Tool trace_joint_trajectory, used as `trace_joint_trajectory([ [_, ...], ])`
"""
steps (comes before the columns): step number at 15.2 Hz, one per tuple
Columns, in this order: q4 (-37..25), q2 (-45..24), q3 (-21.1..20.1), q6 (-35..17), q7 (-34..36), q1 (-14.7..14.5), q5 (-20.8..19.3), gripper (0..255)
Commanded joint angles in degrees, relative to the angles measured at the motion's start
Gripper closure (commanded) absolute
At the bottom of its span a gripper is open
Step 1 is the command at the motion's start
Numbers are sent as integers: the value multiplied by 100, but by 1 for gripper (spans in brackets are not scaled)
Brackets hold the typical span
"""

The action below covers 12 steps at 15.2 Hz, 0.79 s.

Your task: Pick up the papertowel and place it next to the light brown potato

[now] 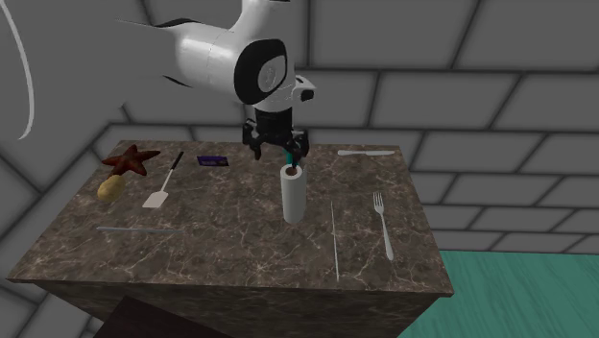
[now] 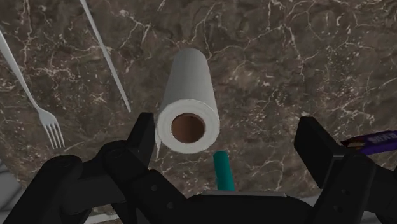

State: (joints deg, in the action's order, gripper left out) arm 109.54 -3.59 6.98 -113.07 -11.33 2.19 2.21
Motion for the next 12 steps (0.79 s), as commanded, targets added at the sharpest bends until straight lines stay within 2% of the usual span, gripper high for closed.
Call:
trace_joint_trajectory([
  [1,-376,-461,30,7,-44,43,99,0],
  [6,-1371,-1572,64,99,-146,197,328,0],
  [12,-1079,-1697,46,-316,-167,190,359,0],
])
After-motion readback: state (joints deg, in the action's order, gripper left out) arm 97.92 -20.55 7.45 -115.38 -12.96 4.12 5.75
